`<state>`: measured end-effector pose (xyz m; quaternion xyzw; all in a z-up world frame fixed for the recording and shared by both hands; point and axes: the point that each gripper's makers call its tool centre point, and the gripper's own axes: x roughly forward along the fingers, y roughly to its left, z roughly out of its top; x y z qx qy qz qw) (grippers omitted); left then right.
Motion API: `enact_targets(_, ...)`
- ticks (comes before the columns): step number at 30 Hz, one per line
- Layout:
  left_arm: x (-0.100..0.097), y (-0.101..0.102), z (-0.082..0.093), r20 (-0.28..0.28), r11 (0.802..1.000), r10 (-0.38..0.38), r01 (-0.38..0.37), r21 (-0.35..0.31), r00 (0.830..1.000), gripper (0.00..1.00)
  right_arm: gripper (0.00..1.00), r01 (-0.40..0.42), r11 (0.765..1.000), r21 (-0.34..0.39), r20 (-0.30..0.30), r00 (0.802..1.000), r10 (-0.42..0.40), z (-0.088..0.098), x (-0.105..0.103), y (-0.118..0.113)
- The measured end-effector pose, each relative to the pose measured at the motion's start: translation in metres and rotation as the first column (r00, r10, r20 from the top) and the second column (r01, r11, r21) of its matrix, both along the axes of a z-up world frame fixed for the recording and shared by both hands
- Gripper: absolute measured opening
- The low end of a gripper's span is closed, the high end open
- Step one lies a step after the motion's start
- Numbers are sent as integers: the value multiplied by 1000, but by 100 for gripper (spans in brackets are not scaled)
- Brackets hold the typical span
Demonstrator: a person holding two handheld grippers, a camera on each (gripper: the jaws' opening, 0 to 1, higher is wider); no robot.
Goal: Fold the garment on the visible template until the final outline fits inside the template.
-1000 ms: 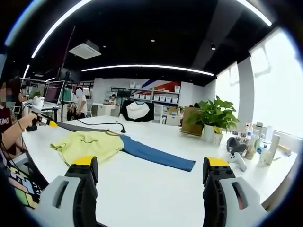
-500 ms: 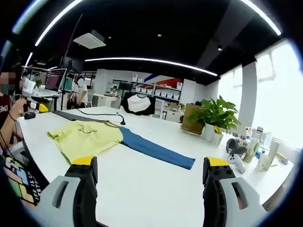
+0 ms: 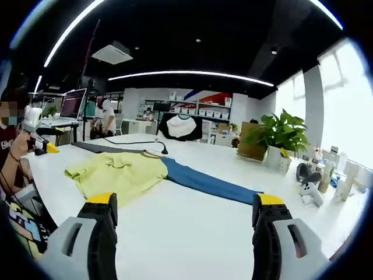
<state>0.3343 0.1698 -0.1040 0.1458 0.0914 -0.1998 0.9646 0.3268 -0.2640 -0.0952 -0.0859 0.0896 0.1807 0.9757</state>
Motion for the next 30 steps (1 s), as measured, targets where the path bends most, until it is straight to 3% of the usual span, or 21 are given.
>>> enact_targets(3, -2, -18, -5, -25, 996, -58, 56, -68, 998, 86, 99, -20, 1000, 6, 1, 1000, 20, -2, 2, 11)
enact_targets(5, -1, -25, -10, -20, 996, -67, 65, -67, 998, 83, 99, -49, 999, -9, -14, 999, 49, -7, 2, 19)
enact_targets(7, -2, -36, -16, -13, 993, -106, 106, -42, 994, 83, 99, -61, 998, -8, -19, 998, 61, -10, 3, 25)
enact_targets(12, -1, -52, -26, -27, 991, -132, 132, -27, 991, 68, 99, -96, 995, -28, -23, 995, 96, -14, 2, 38)
enact_targets(14, -3, -60, -40, -79, 986, -165, 165, -6, 983, 64, 99, -119, 992, -37, -36, 992, 118, -18, 1, 43)
enact_targets(16, -6, -64, -54, -122, 976, -199, 208, 64, 972, 61, 98, -131, 991, -32, -38, 991, 130, -19, 1, 47)
enact_targets(18, -2, -65, -56, -114, 978, -188, 197, 67, 975, 58, 91, -162, 985, -61, -68, 985, 158, -26, -1, 51)
enact_targets(24, 2, -73, -57, -110, 970, -220, 230, 81, 969, 39, 93, -161, 984, -69, -98, 983, 154, -39, 5, 56)
enact_targets(30, 4, -79, -68, -141, 958, -248, 264, 112, 958, 34, 88, -219, 973, -66, -156, 966, 207, -59, 7, 78)
